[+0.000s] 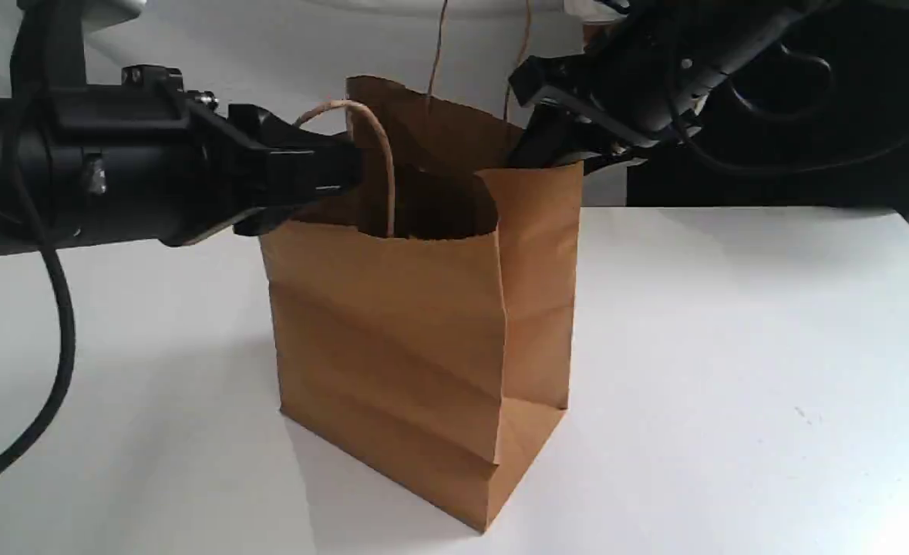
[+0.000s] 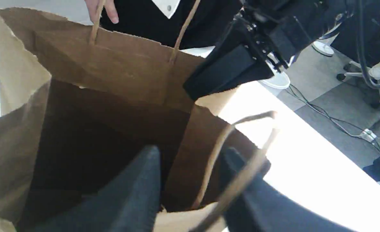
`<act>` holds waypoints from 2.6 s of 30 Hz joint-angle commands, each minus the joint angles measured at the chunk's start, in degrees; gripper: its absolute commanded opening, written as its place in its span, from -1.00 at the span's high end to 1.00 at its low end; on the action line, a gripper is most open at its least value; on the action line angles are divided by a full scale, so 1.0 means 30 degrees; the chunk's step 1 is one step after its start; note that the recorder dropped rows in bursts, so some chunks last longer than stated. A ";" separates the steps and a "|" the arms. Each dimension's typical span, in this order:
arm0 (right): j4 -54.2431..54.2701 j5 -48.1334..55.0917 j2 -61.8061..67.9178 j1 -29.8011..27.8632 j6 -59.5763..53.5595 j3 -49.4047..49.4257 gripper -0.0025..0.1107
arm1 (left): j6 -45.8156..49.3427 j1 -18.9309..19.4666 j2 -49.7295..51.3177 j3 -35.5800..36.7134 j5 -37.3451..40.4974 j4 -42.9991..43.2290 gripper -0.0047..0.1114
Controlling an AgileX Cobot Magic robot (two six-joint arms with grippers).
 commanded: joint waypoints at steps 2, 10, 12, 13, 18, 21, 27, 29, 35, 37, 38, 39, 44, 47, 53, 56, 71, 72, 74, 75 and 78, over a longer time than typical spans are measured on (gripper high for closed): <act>0.0020 -0.0131 -0.0058 0.0049 -0.0115 -0.0103 0.06 | 0.0173 0.0050 0.0071 0.0079 -0.1020 -0.0774 -0.02; 0.0020 -0.0131 -0.0058 0.0049 -0.0064 -0.0103 -0.01 | 0.0300 0.0050 0.0071 0.0037 -0.1502 -0.0897 -0.04; 0.0020 -0.0131 -0.0058 0.0049 -0.0064 -0.0103 -0.01 | 0.0300 0.0050 0.0071 0.0035 -0.1502 -0.0750 -0.04; 0.0020 -0.0131 -0.0106 0.0049 -0.0064 -0.0103 -0.01 | 0.0300 0.0050 0.0071 0.0035 -0.1502 -0.0750 -0.04; -0.0576 -0.0284 -0.0420 -0.0134 -0.0064 -0.0103 -0.01 | 0.0335 0.0050 0.0071 0.0035 -0.1502 -0.0686 -0.04; -0.0576 -0.0310 -0.0740 -0.0476 -0.0064 -0.0103 -0.01 | 0.0335 0.0050 0.0071 0.0035 -0.1721 -0.0712 -0.04; -0.0539 -0.0447 -0.1281 -0.0684 -0.0098 -0.0103 -0.09 | 0.0297 0.0050 0.0071 -0.0012 -0.1841 -0.0876 -0.04; -0.0539 -0.0447 -0.1369 -0.0684 -0.0098 -0.0103 -0.12 | 0.0297 0.0050 0.0071 -0.0012 -0.1841 -0.0908 -0.04; -0.0573 -0.0490 -0.1671 -0.0684 -0.0135 -0.0103 -0.13 | 0.0297 0.0050 -0.0580 -0.0012 -0.1863 -0.0901 -0.04; -0.0573 -0.0490 -0.1894 -0.0684 -0.0135 -0.0103 -0.13 | 0.0331 0.0050 -0.1221 -0.0012 -0.2291 -0.0857 -0.04; -0.0628 -0.0490 -0.1935 -0.0684 -0.0212 -0.0103 -0.13 | 0.0395 0.0050 -0.1439 -0.0012 -0.2382 -0.0773 -0.04; -0.0702 -0.0490 -0.2058 -0.0684 -0.0212 -0.0103 -0.13 | 0.0623 0.0050 -0.1659 -0.0012 -0.2433 -0.0799 -0.04; -0.1354 -0.0131 -0.2605 -0.0684 -0.0212 -0.0103 -0.13 | 0.0742 0.0050 -0.2501 -0.0012 -0.2518 -0.0765 -0.04; -0.1705 -0.0131 -0.3009 -0.0684 -0.0147 -0.0103 -0.13 | 0.0555 0.0050 -0.2829 -0.0012 -0.2484 -0.0175 -0.04; -0.2961 -0.0131 -0.3590 -0.0684 -0.0013 -0.0103 -0.13 | -0.2554 0.0050 -0.2997 -0.0012 -0.2153 0.3501 -0.04; -0.3423 -0.0131 -0.3949 -0.0684 0.0073 -0.0103 -0.13 | -0.4287 0.0050 -0.3189 -0.0012 -0.2153 0.5791 -0.04; -0.4365 -0.0131 -0.7270 -0.0684 0.0039 -0.0069 0.96 | -1.4728 0.0050 -0.8589 0.0026 0.1337 2.1975 0.92; -0.4453 -0.0131 -0.7571 -0.0684 -0.0050 0.0030 0.96 | -1.5873 0.0050 -0.9050 0.0064 0.1803 2.3235 0.92; -0.4489 -0.0131 -0.8085 -0.0684 -0.0168 0.0399 0.96 | -1.7728 0.0050 -0.9875 0.0214 0.2785 2.5344 0.92; -0.4699 -0.0131 -0.8466 -0.0684 -0.0213 0.0834 0.96 | -1.8531 0.0050 -1.0246 0.0434 0.3214 2.6392 0.92; -0.5540 -0.0131 -0.9512 -0.0684 -0.0252 0.2366 0.96 | -2.0556 0.0050 -1.1929 0.1573 0.4378 2.7993 0.92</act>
